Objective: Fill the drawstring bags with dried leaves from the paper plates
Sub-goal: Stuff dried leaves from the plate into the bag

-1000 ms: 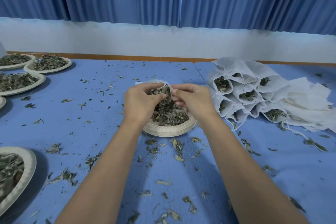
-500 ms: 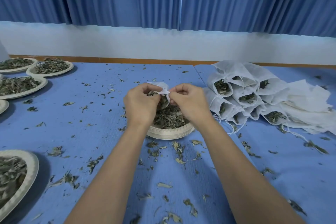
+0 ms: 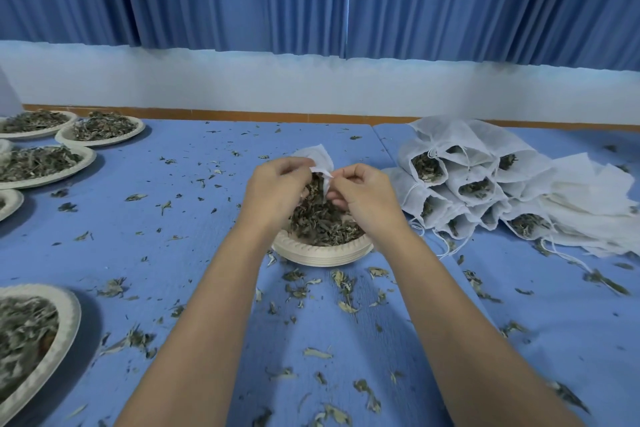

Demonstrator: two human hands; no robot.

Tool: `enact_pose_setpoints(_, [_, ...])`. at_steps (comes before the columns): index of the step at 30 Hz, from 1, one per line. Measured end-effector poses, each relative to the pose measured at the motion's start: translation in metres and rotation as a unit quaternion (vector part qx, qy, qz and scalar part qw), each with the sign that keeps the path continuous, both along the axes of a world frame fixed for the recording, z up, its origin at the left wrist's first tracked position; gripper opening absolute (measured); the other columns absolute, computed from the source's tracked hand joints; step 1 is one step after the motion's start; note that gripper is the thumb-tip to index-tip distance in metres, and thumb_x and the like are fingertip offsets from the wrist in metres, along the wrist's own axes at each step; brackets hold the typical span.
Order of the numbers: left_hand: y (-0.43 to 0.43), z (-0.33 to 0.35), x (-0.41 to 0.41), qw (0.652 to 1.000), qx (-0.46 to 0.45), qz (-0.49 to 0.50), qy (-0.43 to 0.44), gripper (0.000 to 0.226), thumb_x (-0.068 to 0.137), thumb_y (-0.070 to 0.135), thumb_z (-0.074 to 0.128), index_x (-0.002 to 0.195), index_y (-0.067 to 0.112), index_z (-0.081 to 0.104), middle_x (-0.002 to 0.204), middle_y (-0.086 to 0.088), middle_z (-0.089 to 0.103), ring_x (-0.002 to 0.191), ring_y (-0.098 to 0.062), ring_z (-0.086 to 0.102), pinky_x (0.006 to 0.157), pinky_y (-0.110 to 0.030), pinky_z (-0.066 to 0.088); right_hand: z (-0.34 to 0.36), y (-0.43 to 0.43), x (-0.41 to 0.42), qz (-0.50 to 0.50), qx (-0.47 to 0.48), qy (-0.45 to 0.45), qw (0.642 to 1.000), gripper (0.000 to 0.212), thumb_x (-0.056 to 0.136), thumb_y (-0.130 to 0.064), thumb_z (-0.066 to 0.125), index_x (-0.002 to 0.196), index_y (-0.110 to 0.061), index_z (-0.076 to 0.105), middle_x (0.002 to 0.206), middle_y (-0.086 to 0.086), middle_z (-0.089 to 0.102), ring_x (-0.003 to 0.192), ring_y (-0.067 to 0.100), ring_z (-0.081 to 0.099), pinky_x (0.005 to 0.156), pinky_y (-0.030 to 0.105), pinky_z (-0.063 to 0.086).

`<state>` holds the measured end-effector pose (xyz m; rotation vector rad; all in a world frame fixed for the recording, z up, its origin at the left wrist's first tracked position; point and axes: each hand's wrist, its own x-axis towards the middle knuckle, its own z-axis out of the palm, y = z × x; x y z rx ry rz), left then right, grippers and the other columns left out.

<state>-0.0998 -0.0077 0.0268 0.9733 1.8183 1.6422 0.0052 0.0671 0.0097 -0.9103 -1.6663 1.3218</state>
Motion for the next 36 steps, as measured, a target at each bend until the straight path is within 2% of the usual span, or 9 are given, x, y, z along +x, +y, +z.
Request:
enact_pose_setpoints(4, [-0.004, -0.002, -0.003, 0.999, -0.003, -0.013, 0.033, 0.028, 0.088, 0.003, 0.060, 0.106, 0.021, 0.072, 0.105, -0.004, 0.069, 0.091, -0.025, 0.065, 0.094, -0.046, 0.051, 0.001, 0.001, 0.002, 0.011, -0.015, 0.020, 1.000, 0.013, 0.089, -0.006, 0.056, 0.082, -0.015, 0.062, 0.073, 0.003, 0.065, 0.065, 0.007, 0.063, 0.072, 0.022, 0.055])
enact_pose_setpoints(6, [-0.004, -0.006, -0.002, 0.996, 0.002, 0.018, 0.087, 0.032, 0.083, 0.007, 0.071, 0.111, 0.021, 0.071, 0.114, -0.004, 0.068, 0.089, -0.027, 0.068, 0.088, -0.039, 0.054, 0.002, 0.000, 0.003, 0.022, -0.011, 0.014, 1.000, 0.014, 0.090, -0.007, 0.056, 0.082, -0.016, 0.062, 0.072, 0.002, 0.066, 0.066, 0.006, 0.064, 0.071, 0.021, 0.055])
enact_pose_setpoints(10, [0.000, -0.013, 0.000, 0.976, 0.010, 0.079, 0.205, 0.042, 0.076, 0.012, 0.077, 0.117, 0.017, 0.067, 0.096, 0.003, 0.066, 0.078, -0.011, 0.062, 0.066, -0.007, 0.046, 0.003, -0.003, 0.001, 0.039, 0.000, 0.003, 0.999, 0.015, 0.089, -0.010, 0.054, 0.078, -0.016, 0.061, 0.062, -0.005, 0.064, 0.064, 0.007, 0.062, 0.070, 0.023, 0.054])
enact_pose_setpoints(15, [0.003, -0.017, -0.001, 0.954, 0.024, 0.130, 0.270, 0.022, 0.079, 0.005, 0.069, 0.089, 0.019, 0.056, 0.089, -0.005, 0.062, 0.071, -0.013, 0.052, 0.053, -0.007, 0.037, 0.006, -0.007, 0.002, 0.090, -0.009, 0.005, 0.996, 0.023, 0.086, -0.006, 0.050, 0.064, -0.014, 0.050, 0.047, -0.011, 0.050, 0.049, 0.006, 0.050, 0.056, 0.021, 0.047])
enact_pose_setpoints(21, [0.005, -0.020, 0.000, 0.932, -0.006, 0.171, 0.321, 0.019, 0.083, 0.003, 0.056, 0.096, 0.017, 0.058, 0.098, -0.003, 0.060, 0.083, -0.020, 0.054, 0.063, -0.031, 0.040, 0.008, -0.011, 0.004, 0.109, -0.012, -0.039, 0.993, 0.029, 0.082, -0.006, 0.053, 0.055, -0.020, 0.053, 0.050, -0.006, 0.049, 0.051, 0.010, 0.048, 0.063, 0.027, 0.044])
enact_pose_setpoints(25, [0.000, -0.018, -0.008, 0.940, 0.014, 0.189, 0.283, 0.012, 0.084, 0.018, 0.062, 0.095, 0.019, 0.059, 0.099, 0.003, 0.063, 0.087, -0.018, 0.057, 0.065, -0.032, 0.043, 0.023, -0.006, 0.015, 0.033, 0.120, -0.188, 0.974, 0.003, 0.082, -0.022, 0.064, 0.081, -0.024, 0.063, 0.072, -0.011, 0.059, 0.068, 0.008, 0.058, 0.063, 0.025, 0.044])
enact_pose_setpoints(30, [0.002, -0.016, -0.006, 0.962, 0.046, 0.172, 0.205, 0.017, 0.082, 0.028, 0.071, 0.088, 0.022, 0.056, 0.089, 0.008, 0.059, 0.082, -0.011, 0.054, 0.064, -0.027, 0.039, 0.041, -0.010, 0.026, 0.115, 0.182, -0.495, 0.842, 0.031, 0.079, -0.037, 0.074, 0.101, -0.021, 0.060, 0.082, -0.009, 0.050, 0.075, 0.010, 0.050, 0.052, 0.019, 0.036])
enact_pose_setpoints(32, [0.004, -0.016, -0.007, 0.967, 0.041, 0.174, 0.179, 0.019, 0.082, 0.029, 0.072, 0.090, 0.021, 0.057, 0.086, 0.009, 0.057, 0.074, -0.009, 0.053, 0.061, -0.029, 0.040, 0.040, -0.013, 0.022, 0.131, 0.184, -0.530, 0.817, 0.033, 0.078, -0.031, 0.077, 0.105, -0.019, 0.063, 0.087, -0.005, 0.051, 0.077, 0.012, 0.050, 0.051, 0.020, 0.037])
enact_pose_setpoints(36, [0.004, -0.016, -0.009, 0.974, 0.045, 0.182, 0.129, 0.023, 0.081, 0.030, 0.074, 0.090, 0.020, 0.055, 0.078, 0.016, 0.051, 0.065, 0.001, 0.049, 0.057, -0.024, 0.044, 0.026, -0.010, 0.011, 0.083, 0.207, -0.483, 0.847, 0.026, 0.078, -0.015, 0.078, 0.101, -0.010, 0.068, 0.094, 0.005, 0.064, 0.077, 0.018, 0.060, 0.063, 0.029, 0.050])
